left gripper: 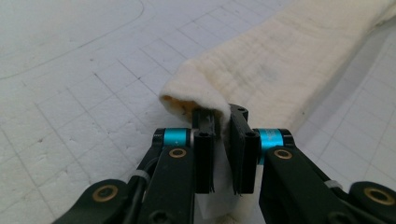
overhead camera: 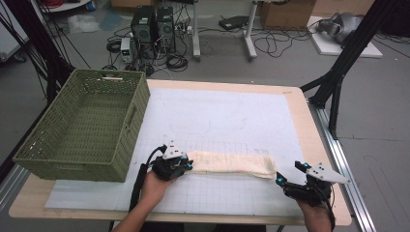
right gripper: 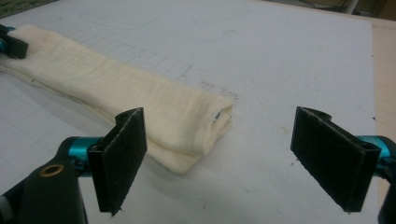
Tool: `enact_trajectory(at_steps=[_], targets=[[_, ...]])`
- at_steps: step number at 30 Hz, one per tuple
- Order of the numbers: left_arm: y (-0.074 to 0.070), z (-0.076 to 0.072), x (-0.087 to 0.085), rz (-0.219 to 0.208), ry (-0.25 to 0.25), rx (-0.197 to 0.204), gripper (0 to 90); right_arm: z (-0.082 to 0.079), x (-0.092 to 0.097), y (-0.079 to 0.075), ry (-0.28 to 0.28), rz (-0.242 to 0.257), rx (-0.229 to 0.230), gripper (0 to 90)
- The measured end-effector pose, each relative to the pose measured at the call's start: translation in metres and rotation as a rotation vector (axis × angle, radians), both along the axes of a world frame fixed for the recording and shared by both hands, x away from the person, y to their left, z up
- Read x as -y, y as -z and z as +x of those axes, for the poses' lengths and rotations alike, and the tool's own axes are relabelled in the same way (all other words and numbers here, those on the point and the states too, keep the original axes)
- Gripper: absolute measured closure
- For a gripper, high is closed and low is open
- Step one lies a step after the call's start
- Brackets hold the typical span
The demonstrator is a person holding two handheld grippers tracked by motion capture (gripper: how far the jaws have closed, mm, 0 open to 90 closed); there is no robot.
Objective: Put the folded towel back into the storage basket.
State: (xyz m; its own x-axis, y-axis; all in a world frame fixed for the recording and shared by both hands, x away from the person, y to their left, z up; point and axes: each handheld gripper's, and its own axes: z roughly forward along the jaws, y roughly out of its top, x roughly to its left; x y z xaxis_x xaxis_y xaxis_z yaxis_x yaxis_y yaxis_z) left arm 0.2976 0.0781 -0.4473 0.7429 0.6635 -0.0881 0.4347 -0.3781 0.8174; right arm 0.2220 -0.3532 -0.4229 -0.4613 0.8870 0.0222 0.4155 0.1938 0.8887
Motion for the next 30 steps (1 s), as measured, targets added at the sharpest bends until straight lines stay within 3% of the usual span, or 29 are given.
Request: enact_trajectory(at_steps=[3,8,12,16,19,23,27,30], targets=[[-0.002,-0.002,-0.004,-0.054,0.003,-0.005,81.4,0.001,0.001,0.001,0.003,0.004,-0.002,16.4],[-0.007,-0.006,-0.011,-0.097,0.002,0.014,81.2,0.002,0.000,0.002,-0.020,0.032,-0.012,16.4],[-0.009,-0.010,-0.019,-0.110,0.004,0.032,81.0,0.005,-0.006,0.003,-0.029,0.032,-0.034,16.4],[-0.008,-0.013,-0.025,-0.124,0.002,0.051,81.0,0.006,-0.008,0.001,-0.020,0.032,-0.025,16.4],[-0.006,-0.015,-0.028,-0.137,0.001,0.058,80.9,0.008,-0.011,0.002,-0.046,0.045,-0.027,16.5],[-0.007,-0.015,-0.029,-0.142,0.007,0.061,80.8,0.011,-0.017,0.003,-0.044,0.036,-0.024,22.4],[-0.007,-0.015,-0.029,-0.150,0.008,0.064,80.6,0.017,-0.025,0.006,-0.037,0.018,-0.042,25.7],[-0.007,-0.015,-0.030,-0.149,0.008,0.064,80.5,0.022,-0.032,0.010,-0.035,-0.025,-0.066,32.0]])
